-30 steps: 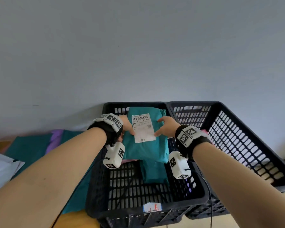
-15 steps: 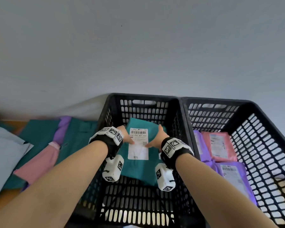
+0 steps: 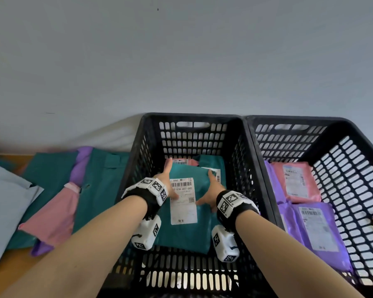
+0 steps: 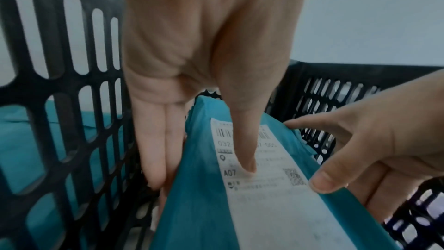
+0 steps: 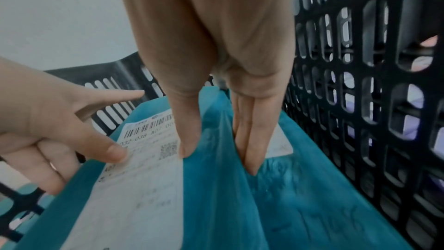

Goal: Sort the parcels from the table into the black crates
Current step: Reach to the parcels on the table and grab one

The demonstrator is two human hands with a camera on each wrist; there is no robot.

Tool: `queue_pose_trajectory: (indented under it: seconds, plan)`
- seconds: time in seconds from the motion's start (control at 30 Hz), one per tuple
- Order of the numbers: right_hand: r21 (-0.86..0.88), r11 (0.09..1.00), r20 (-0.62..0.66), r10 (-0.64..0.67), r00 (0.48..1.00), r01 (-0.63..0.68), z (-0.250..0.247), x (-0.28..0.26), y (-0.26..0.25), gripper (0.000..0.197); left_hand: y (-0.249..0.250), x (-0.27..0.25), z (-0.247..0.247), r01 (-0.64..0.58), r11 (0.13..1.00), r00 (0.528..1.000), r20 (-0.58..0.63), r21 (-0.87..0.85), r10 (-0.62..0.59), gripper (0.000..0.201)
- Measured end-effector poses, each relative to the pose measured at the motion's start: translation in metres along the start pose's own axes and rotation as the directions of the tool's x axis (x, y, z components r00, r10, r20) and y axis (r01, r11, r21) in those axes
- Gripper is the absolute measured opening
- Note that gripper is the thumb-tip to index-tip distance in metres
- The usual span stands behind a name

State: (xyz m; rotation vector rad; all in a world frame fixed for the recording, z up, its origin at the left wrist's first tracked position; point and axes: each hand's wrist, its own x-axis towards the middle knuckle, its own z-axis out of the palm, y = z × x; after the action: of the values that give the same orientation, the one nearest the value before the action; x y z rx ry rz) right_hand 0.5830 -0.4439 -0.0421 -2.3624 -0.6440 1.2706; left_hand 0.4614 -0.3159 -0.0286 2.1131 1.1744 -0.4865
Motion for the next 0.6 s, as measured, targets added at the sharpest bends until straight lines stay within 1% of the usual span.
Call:
queue_pose_trajectory:
  seconds: [0.1,0.23,0.3,0.37,0.43,0.53,0.6]
  plan:
    - [0.013,1.0,0.038,0.001,0.999,-0.002,0.012,-0.001,0.004,0.123,-0.011,0.007,0.011,0.006,0.995,0.999,0.048,0.096,-0.01,0.137]
    - [0.059,0.998,0.07,-0.012,0.997,0.008,0.023,-0.002,0.012,0.122,-0.022,0.012,0.02,0.017,0.989,0.998,0.052,0.148,-0.025,0.127]
    - [0.032,0.999,0.068,-0.011,0.998,0.009,0.03,-0.003,0.017,0.121,-0.025,0.013,0.026,0.02,0.986,0.998,0.052,0.164,-0.029,0.131]
    - [-0.003,1.0,0.068,-0.002,0.998,0.003,0.037,-0.004,0.022,0.118,-0.028,0.013,0.033,0.033,0.983,0.996,0.078,0.183,-0.048,0.138]
    - [-0.021,1.0,0.076,-0.003,0.997,0.005,0.044,-0.004,0.026,0.118,-0.031,0.016,0.038,0.046,0.987,0.994,0.087,0.154,-0.06,0.138]
    - [-0.076,0.996,0.083,-0.03,0.996,0.037,0.049,-0.003,0.03,0.118,-0.036,0.016,0.042,0.091,0.989,0.991,0.083,0.119,-0.102,0.126]
    - [-0.147,0.986,0.081,-0.061,0.995,0.072,0.052,-0.003,0.031,0.112,-0.038,0.014,0.044,0.127,0.984,0.988,0.078,0.125,-0.137,0.118]
